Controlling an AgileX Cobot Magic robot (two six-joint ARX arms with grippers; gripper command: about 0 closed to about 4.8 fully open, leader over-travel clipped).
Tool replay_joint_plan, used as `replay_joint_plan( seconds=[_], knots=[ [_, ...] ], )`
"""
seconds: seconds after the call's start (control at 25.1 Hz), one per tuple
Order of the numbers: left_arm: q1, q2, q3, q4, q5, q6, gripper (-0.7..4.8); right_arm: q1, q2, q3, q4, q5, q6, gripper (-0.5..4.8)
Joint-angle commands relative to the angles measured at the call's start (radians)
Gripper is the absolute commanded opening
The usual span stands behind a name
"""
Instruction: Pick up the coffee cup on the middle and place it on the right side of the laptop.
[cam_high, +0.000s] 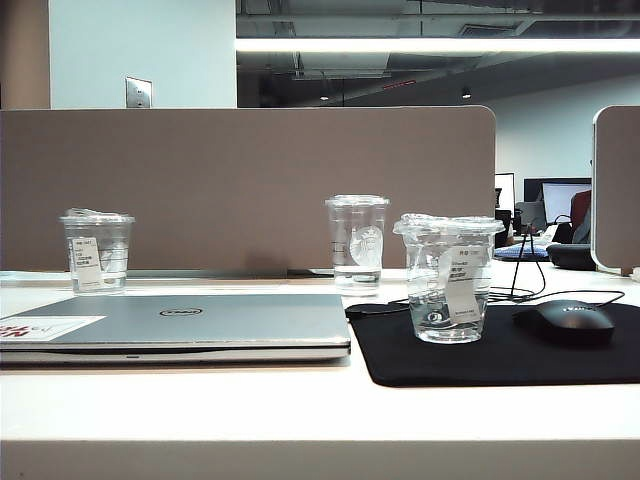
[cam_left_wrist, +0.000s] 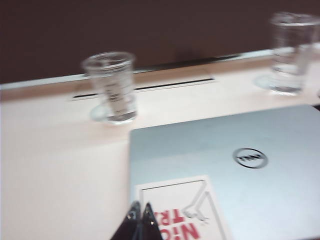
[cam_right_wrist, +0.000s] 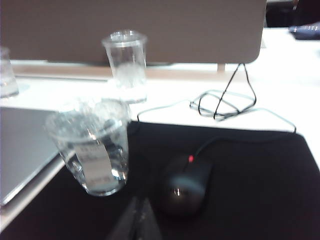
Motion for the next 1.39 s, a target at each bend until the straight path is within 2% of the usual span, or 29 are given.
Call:
replay_joint_plan(
  seconds=[0.04, 0.2, 0.48, 0.64, 1.39],
  knots=[
    [0.175, 0.001, 0.003, 0.019, 0.098, -0.05, -0.06, -0.002, -0.002, -0.006, 0.029, 0.058, -0.074, -0.05],
    [0.24, 0.001, 0.003, 0.014, 0.098, -0.056, -0.06, -0.002, -0.002, -0.006, 0.034, 0.135, -0.138, -0.05],
    [0.24, 0.001, 0.004, 0.025, 0.098, -0.05, -0.06, -0.002, -0.002, -0.006, 0.029, 0.135, -0.153, -0.05],
    [0.24, 0.001, 0.004, -0.002, 0.097, -0.113, -0.05, -0.002, -0.002, -0.006, 0.027, 0.132, -0.153, -0.05],
    [0.24, 0.0, 0.004, -0.013, 0.097, -0.112, -0.05, -0.002, -0.002, -0.006, 0.027, 0.132, -0.153, -0.05]
  ],
)
